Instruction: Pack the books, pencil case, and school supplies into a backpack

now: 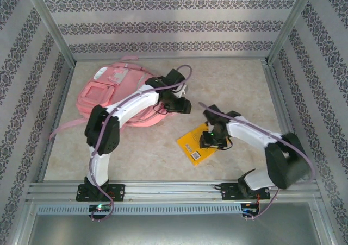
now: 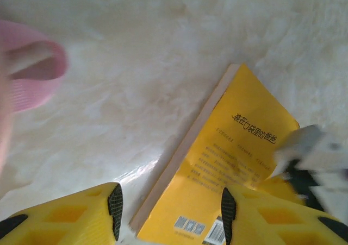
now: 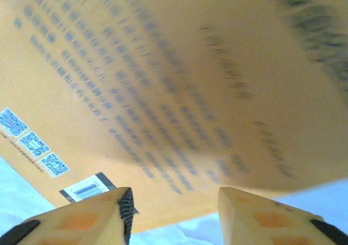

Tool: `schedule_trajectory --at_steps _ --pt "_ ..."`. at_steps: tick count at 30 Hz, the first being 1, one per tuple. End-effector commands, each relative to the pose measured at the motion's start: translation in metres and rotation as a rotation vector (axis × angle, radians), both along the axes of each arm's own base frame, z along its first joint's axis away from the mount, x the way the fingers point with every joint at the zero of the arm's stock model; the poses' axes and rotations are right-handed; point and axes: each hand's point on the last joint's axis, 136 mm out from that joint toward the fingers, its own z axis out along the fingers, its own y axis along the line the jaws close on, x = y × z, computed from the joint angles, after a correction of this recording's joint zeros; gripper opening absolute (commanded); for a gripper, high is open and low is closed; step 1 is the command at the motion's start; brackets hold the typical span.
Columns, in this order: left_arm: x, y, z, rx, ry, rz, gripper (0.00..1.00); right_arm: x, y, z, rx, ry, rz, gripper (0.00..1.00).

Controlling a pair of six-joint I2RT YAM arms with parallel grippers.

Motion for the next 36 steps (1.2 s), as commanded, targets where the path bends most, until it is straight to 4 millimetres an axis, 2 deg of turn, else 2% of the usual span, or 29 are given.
schedule_trajectory --at_steps 1,4,10,14,19,25,29,36 --pt "-0.022 -0.026 -0.011 -0.005 0.043 -0.103 0.52 0.004 -0.017 0.015 0.092 -0.018 -0.235 0.51" --pt "-0.024 -0.031 -0.028 0.016 0.051 -0.101 0.56 0.003 -0.032 0.011 0.136 -0.001 -0.394 0.53" --pt "-0.024 -0.029 -0.051 0.058 0.053 -0.098 0.59 -0.005 -0.051 -0.007 0.07 0.034 -0.5 0.62" --pt "-0.031 -0.028 -0.069 0.067 0.084 -0.115 0.59 0.004 -0.046 -0.016 0.125 0.039 -0.536 0.63" --pt "-0.047 -0.029 -0.087 0.036 0.151 -0.124 0.57 0.026 -0.031 -0.021 0.214 0.033 -0.528 0.62" --pt "-0.062 -0.028 -0.097 0.001 0.208 -0.136 0.56 0.051 -0.021 -0.021 0.246 0.033 -0.496 0.59" --pt "-0.073 -0.028 -0.099 -0.033 0.249 -0.145 0.54 0.073 -0.012 -0.01 0.296 0.0 -0.477 0.57" --pt "-0.086 -0.035 -0.085 -0.123 0.285 -0.167 0.52 0.1 -0.001 0.007 0.332 -0.022 -0.437 0.55"
